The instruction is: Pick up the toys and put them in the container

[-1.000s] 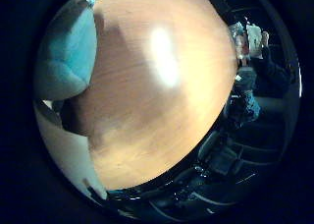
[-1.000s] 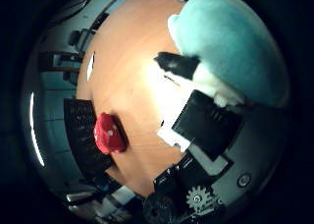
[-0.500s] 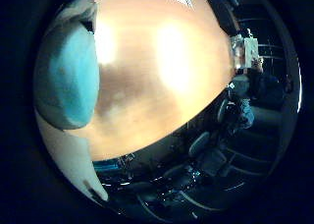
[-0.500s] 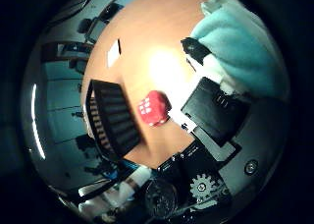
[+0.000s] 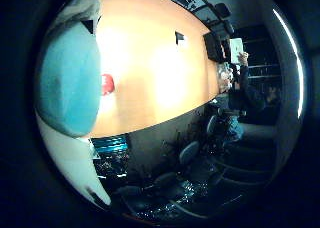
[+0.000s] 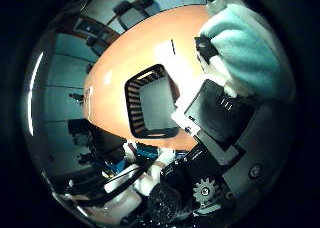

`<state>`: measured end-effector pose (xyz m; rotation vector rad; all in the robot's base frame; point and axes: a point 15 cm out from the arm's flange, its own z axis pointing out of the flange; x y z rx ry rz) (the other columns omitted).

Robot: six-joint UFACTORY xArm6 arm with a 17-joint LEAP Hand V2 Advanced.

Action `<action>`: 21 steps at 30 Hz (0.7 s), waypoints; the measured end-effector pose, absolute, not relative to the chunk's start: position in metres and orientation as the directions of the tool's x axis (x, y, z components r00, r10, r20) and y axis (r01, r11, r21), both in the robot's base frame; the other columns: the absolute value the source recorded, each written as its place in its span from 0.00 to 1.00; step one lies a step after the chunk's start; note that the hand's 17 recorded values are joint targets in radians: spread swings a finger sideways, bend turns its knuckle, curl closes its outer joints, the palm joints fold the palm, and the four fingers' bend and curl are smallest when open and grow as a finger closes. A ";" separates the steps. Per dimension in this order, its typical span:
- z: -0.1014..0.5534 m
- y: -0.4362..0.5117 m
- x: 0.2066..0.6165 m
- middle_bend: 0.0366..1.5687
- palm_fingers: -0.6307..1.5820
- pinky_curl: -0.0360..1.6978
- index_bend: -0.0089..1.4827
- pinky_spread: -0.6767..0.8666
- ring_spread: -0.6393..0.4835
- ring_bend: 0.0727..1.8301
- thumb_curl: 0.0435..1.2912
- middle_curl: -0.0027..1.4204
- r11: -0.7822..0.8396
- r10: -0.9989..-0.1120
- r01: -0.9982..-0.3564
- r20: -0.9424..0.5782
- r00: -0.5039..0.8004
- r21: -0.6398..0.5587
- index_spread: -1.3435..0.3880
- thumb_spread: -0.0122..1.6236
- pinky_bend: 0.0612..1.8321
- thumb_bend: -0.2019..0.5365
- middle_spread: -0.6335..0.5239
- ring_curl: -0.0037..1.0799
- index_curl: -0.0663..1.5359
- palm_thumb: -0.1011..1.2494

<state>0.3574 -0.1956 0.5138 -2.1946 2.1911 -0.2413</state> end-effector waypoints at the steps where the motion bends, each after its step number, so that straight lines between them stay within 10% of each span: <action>1: 0.518 -0.176 0.362 0.84 0.78 0.57 0.72 0.31 0.38 0.75 0.63 0.51 -0.029 -0.996 -0.990 0.086 0.018 -0.137 0.62 0.40 0.64 0.25 0.43 0.63 0.54 0.81; 21: 0.473 0.016 0.393 0.84 0.79 0.63 0.69 0.30 0.38 0.74 0.66 0.52 -0.211 -0.976 -0.956 -0.011 0.218 -0.204 0.61 0.40 0.60 0.25 0.43 0.65 0.56 0.82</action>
